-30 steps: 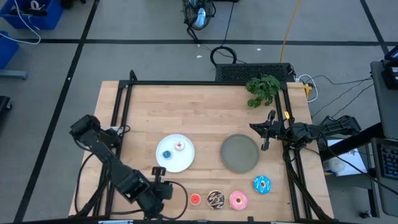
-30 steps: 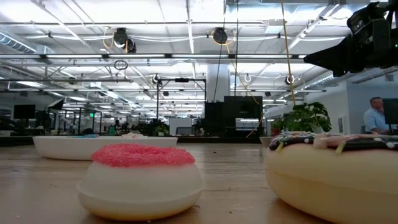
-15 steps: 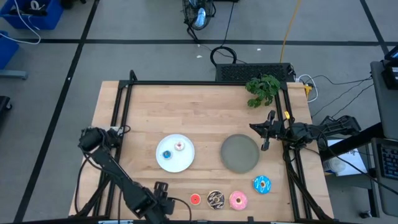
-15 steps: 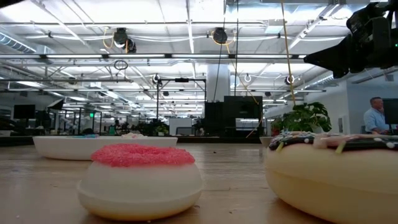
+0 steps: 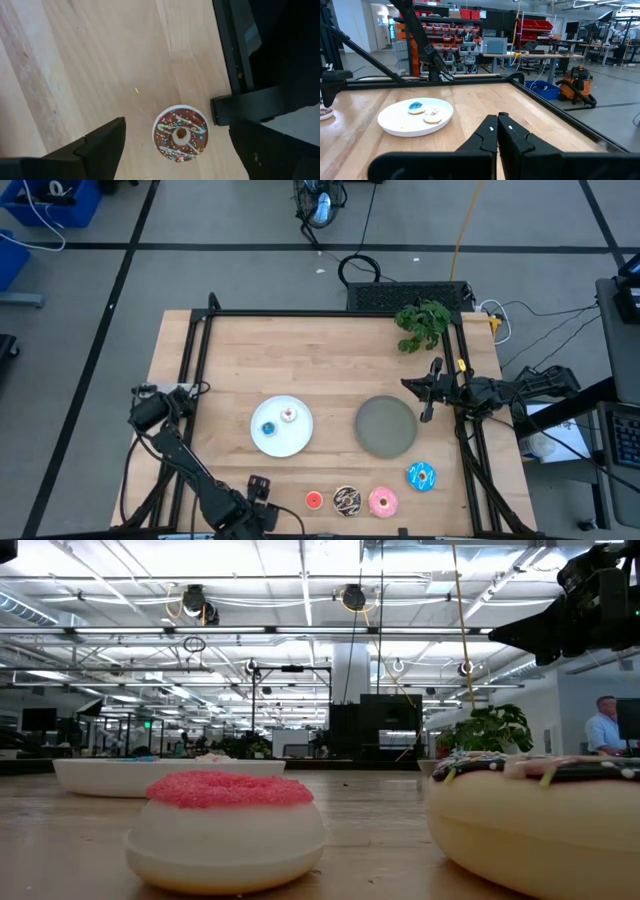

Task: Pick & Place donuts
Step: Put the small brown donut on the white plate

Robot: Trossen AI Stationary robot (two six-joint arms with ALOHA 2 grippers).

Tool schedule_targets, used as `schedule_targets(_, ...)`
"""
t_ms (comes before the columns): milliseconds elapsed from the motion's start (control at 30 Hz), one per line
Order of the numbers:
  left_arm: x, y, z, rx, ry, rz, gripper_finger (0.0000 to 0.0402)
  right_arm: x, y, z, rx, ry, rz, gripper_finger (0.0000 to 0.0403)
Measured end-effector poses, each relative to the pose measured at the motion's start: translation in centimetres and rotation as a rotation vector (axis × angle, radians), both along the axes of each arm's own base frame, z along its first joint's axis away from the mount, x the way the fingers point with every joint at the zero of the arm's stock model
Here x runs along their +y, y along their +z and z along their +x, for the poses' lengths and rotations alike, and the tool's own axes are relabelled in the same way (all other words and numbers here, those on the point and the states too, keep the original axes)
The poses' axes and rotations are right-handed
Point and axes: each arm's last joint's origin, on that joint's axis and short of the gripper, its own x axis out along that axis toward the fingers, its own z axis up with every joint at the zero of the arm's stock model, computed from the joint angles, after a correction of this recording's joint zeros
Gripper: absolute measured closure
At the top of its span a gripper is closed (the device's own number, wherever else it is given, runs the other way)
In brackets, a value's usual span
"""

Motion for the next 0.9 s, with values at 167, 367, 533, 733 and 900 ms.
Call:
schedule_targets(167, 0.1, 0.0, -0.1, 0.029, 0.049, -0.009, 0.0050, 0.0, 0.0, 0.0, 0.001, 0.000, 0.000, 0.0403)
schedule_targets(367, -0.1, 0.0, -0.3, 0.029, 0.055, -0.012, 0.0050, 0.0, 0.0, 0.0, 0.000, 0.000, 0.000, 0.0403)
schedule_targets(533, -0.1, 0.0, -0.3, 0.030, 0.054, -0.012, 0.0050, 0.0, 0.0, 0.0, 0.000, 0.000, -0.001, 0.0403)
schedule_targets(733, 0.0, -1.6, 0.0, 0.090, 0.045, 0.005, 0.0050, 0.0, 0.0, 0.0, 0.001, -0.001, -0.003, 0.0403)
schedule_targets(900, 0.1, -2.3, 0.3, 0.107, 0.010, 0.016, 0.0050, 0.0, 0.0, 0.0, 0.001, -0.001, -0.004, 0.0403)
